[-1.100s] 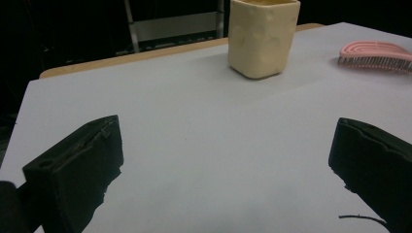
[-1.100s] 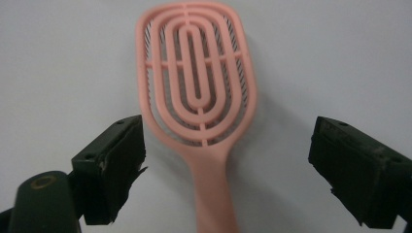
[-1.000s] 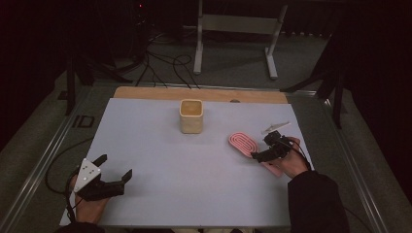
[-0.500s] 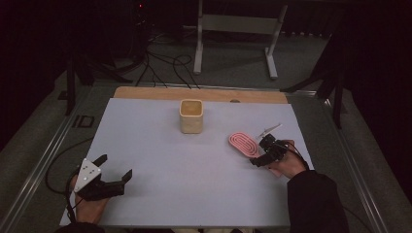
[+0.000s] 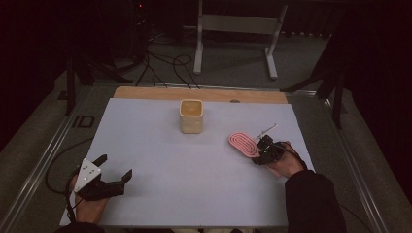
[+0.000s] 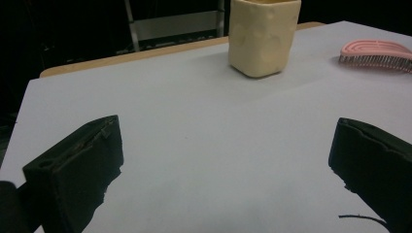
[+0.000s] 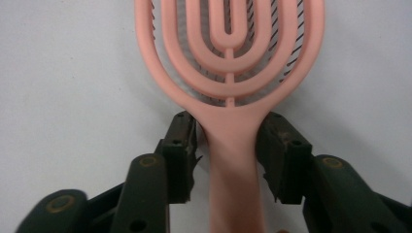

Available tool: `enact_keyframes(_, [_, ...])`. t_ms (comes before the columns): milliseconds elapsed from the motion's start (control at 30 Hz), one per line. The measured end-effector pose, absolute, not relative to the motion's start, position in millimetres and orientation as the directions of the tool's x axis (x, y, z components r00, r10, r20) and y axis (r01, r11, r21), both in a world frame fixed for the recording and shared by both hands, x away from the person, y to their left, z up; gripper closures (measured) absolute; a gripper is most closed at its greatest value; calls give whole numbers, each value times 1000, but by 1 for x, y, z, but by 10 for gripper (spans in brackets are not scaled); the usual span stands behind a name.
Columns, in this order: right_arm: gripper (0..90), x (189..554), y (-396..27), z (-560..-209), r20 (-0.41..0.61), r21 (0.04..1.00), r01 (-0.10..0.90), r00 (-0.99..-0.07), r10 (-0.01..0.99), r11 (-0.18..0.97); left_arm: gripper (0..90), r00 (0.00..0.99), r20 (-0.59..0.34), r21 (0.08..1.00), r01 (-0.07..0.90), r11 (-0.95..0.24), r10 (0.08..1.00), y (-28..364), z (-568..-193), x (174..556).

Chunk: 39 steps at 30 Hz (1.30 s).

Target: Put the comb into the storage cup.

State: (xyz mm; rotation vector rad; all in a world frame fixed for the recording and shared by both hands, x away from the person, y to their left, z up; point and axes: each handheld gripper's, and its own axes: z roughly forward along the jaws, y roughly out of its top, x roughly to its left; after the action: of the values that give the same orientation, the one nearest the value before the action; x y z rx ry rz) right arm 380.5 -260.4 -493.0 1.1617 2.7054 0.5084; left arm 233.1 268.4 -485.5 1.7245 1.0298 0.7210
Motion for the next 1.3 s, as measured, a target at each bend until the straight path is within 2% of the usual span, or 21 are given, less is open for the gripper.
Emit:
enact_keyframes(800, [695,378,-257,-494,-24,355,670,-691,722,653,0,469,13,932,313,-180,883,268,-486,233])
enact_keyframes(1300, [699,373,-262,-484,-8,452,675,-651,759,584,0,468,13,932,315,-180,884,267,-486,234])
